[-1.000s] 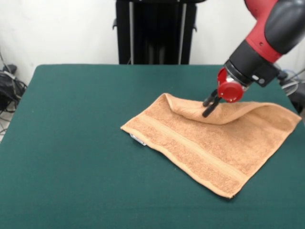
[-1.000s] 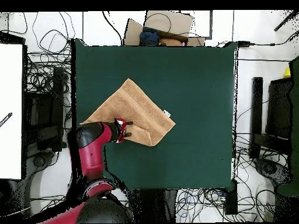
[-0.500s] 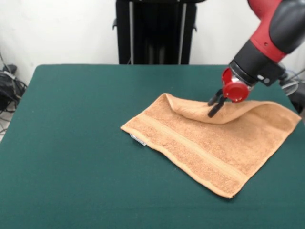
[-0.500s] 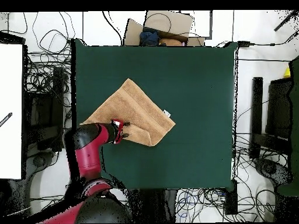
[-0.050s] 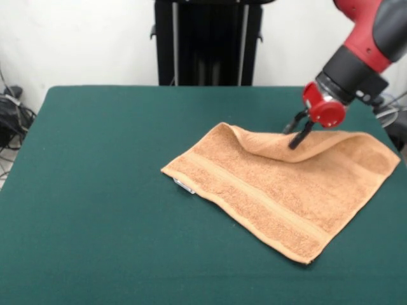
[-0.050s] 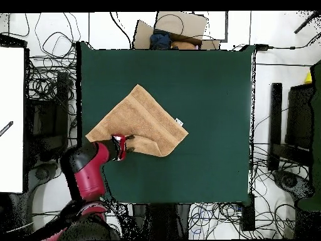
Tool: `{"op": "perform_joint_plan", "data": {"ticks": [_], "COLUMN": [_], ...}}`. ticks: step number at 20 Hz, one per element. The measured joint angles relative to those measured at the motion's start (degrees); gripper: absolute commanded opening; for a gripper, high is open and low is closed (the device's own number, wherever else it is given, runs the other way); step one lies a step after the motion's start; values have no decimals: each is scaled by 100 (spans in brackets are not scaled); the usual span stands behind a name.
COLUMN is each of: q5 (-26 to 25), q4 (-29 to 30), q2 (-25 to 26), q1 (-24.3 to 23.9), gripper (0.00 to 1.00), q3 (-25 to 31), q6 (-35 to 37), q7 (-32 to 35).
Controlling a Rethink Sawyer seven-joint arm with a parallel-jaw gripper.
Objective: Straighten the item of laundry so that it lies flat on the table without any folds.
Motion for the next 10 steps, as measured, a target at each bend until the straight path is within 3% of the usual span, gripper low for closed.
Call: {"op": "perform_joint_plan", "data": {"ticks": [10], "q5": [-2], "q4": [69], "q2": [-157], "q1": [314], "gripper": [100], "q3": [-188], "q6": [-270], "q7": [-25]}}
